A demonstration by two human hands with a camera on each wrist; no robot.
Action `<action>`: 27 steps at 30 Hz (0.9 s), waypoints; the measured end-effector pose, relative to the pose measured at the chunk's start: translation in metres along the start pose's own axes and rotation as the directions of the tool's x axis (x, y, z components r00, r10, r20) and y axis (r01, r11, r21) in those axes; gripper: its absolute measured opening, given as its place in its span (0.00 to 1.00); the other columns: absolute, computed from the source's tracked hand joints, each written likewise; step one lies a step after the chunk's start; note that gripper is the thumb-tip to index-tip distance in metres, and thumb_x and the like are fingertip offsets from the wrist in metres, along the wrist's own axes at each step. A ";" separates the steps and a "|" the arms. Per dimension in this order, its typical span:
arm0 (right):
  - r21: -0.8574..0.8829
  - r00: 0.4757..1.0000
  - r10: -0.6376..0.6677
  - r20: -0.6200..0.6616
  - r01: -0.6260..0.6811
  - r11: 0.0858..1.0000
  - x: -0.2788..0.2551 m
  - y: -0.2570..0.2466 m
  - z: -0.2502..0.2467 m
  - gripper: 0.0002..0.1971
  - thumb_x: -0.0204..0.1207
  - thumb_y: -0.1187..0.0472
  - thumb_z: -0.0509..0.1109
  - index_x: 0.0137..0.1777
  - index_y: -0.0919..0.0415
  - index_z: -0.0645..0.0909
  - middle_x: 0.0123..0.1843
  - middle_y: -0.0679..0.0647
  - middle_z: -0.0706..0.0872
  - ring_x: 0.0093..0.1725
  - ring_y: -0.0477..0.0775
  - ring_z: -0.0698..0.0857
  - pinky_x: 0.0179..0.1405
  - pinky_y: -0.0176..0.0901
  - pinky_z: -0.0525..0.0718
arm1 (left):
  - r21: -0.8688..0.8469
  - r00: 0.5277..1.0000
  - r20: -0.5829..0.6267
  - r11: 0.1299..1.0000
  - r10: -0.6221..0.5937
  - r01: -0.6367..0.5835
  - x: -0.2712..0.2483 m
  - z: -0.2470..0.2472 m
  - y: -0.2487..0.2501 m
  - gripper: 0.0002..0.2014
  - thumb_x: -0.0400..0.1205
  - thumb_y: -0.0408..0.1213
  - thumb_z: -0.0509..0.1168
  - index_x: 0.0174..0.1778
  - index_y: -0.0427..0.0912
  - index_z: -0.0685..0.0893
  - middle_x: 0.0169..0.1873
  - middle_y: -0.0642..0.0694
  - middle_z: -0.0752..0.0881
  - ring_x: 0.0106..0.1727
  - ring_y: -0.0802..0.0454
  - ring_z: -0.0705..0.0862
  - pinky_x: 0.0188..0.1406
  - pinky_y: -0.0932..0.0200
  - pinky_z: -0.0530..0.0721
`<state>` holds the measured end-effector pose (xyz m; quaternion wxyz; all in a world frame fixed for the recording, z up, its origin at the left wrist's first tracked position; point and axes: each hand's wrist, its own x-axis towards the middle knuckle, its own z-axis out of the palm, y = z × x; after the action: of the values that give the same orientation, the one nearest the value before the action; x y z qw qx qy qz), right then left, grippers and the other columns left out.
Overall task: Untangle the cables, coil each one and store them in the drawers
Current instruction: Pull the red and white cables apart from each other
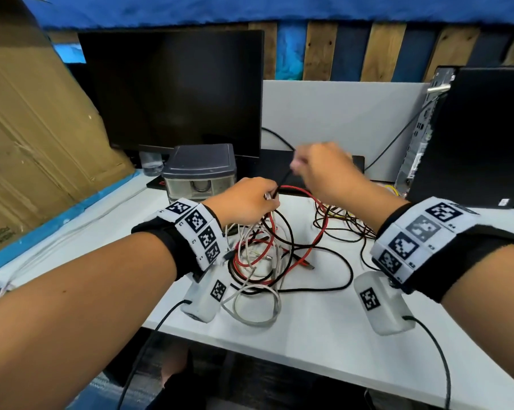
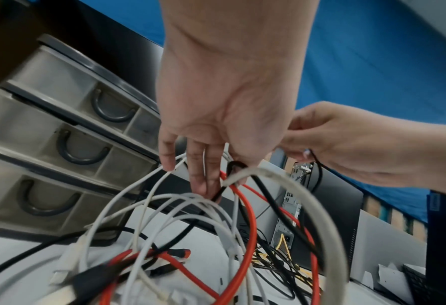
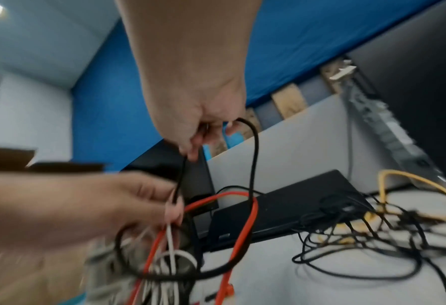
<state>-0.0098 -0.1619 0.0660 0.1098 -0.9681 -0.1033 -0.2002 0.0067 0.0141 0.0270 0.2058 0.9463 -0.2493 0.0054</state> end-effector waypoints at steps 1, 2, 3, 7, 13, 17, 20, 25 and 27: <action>0.165 0.988 0.111 -0.104 -0.093 0.982 0.002 0.006 -0.005 0.09 0.89 0.57 0.59 0.50 0.55 0.80 0.50 0.58 0.85 0.58 0.68 0.82 0.59 0.56 0.77 | -0.005 1.000 0.010 1.000 -0.005 0.005 0.000 0.000 -0.003 0.11 0.89 0.42 0.64 0.45 0.39 0.82 0.41 0.46 0.84 0.41 0.42 0.86 0.37 0.51 0.82; 0.278 0.962 0.199 -0.189 -0.142 0.950 0.004 0.013 -0.008 0.09 0.89 0.57 0.59 0.50 0.54 0.79 0.53 0.59 0.87 0.58 0.69 0.82 0.57 0.56 0.76 | -0.006 1.000 0.019 1.000 -0.008 0.008 0.000 0.001 -0.005 0.12 0.90 0.42 0.63 0.47 0.37 0.82 0.43 0.43 0.85 0.42 0.40 0.87 0.38 0.49 0.83; 0.306 0.942 0.239 -0.236 -0.161 0.938 0.004 0.018 -0.009 0.08 0.88 0.58 0.58 0.51 0.54 0.79 0.56 0.58 0.87 0.60 0.68 0.81 0.57 0.55 0.72 | -0.007 1.000 0.020 1.000 -0.009 0.009 0.000 0.001 -0.007 0.14 0.90 0.43 0.63 0.48 0.35 0.83 0.44 0.40 0.86 0.44 0.38 0.87 0.39 0.46 0.84; -0.051 0.985 -0.031 -0.169 0.022 0.998 -0.005 0.014 0.000 0.14 0.85 0.56 0.61 0.68 0.47 0.78 0.69 0.51 0.78 0.72 0.60 0.70 0.66 0.62 0.63 | -0.011 1.000 0.018 1.000 -0.005 0.006 0.004 0.002 0.000 0.14 0.90 0.44 0.63 0.44 0.38 0.84 0.43 0.40 0.87 0.44 0.39 0.87 0.41 0.48 0.83; -0.221 0.971 -0.218 0.101 0.235 0.946 -0.011 0.000 0.027 0.13 0.91 0.52 0.55 0.49 0.49 0.79 0.44 0.46 0.81 0.54 0.54 0.78 0.55 0.56 0.61 | -0.013 1.000 0.007 1.000 -0.023 0.023 0.005 0.001 0.005 0.12 0.90 0.41 0.63 0.41 0.45 0.81 0.43 0.44 0.88 0.41 0.46 0.85 0.39 0.52 0.82; 0.048 0.987 -0.046 -0.154 0.053 0.997 0.003 0.004 0.031 0.11 0.90 0.54 0.55 0.49 0.52 0.77 0.43 0.49 0.83 0.47 0.59 0.78 0.50 0.54 0.63 | -0.043 0.998 -0.014 0.997 -0.066 0.065 0.002 0.002 -0.001 0.06 0.88 0.40 0.66 0.49 0.42 0.84 0.46 0.46 0.87 0.46 0.48 0.86 0.44 0.53 0.84; 0.347 0.905 0.210 -0.371 -0.075 0.935 0.015 0.008 0.018 0.11 0.90 0.54 0.55 0.47 0.52 0.74 0.42 0.51 0.80 0.46 0.61 0.75 0.48 0.53 0.68 | -0.044 0.996 0.033 0.996 -0.082 0.083 -0.003 0.004 -0.005 0.04 0.85 0.35 0.67 0.52 0.43 0.88 0.47 0.50 0.87 0.49 0.49 0.87 0.42 0.59 0.84; 0.610 0.766 0.433 -0.476 -0.067 0.790 0.032 0.027 -0.007 0.10 0.87 0.53 0.51 0.54 0.49 0.74 0.47 0.47 0.88 0.50 0.59 0.86 0.60 0.66 0.82 | -0.091 0.995 0.016 0.991 -0.099 0.100 -0.014 0.006 -0.008 0.11 0.85 0.37 0.72 0.63 0.49 0.83 0.44 0.52 0.81 0.44 0.52 0.84 0.38 0.64 0.78; 0.561 0.789 0.393 -0.472 -0.075 0.824 0.031 0.040 -0.009 0.11 0.87 0.55 0.50 0.59 0.47 0.74 0.49 0.50 0.89 0.50 0.58 0.86 0.56 0.65 0.84 | -0.134 0.994 0.023 0.984 -0.111 0.113 -0.019 0.006 -0.008 0.16 0.85 0.36 0.71 0.66 0.52 0.79 0.43 0.49 0.84 0.44 0.49 0.87 0.41 0.59 0.84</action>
<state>0.0249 -0.1975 0.0801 0.4145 -0.8027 0.0105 -0.4287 -0.0064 0.0275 0.0164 0.2676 0.9426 -0.1972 -0.0303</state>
